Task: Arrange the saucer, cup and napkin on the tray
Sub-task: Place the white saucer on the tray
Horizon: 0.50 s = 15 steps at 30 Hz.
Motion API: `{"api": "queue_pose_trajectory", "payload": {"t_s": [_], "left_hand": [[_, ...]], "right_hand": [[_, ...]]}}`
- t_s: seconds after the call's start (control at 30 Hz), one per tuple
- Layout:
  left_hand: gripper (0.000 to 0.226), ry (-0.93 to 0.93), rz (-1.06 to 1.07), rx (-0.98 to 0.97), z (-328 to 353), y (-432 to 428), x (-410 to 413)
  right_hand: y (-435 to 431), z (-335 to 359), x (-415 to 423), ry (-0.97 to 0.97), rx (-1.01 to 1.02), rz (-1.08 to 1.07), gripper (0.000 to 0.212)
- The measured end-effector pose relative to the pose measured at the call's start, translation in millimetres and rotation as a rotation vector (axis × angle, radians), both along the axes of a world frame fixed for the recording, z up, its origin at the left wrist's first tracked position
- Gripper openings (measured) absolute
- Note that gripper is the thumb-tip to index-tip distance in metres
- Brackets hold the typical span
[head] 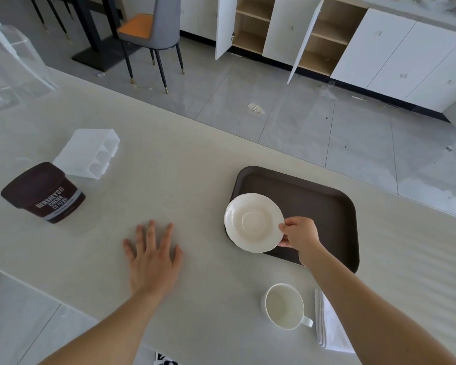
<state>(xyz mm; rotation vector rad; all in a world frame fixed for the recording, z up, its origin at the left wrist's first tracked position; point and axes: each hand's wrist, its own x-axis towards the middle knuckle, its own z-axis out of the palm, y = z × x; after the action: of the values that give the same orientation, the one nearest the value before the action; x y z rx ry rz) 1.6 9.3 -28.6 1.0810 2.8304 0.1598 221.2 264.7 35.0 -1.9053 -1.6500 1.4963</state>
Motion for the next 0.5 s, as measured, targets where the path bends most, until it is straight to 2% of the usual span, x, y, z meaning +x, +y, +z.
{"api": "queue_pose_trajectory", "payload": {"t_s": [0.5], "left_hand": [[0.064,-0.015,0.002,0.002,2,0,0]], "right_hand": [[4,-13,5,0.036,-0.030,-0.062,0.015]]}}
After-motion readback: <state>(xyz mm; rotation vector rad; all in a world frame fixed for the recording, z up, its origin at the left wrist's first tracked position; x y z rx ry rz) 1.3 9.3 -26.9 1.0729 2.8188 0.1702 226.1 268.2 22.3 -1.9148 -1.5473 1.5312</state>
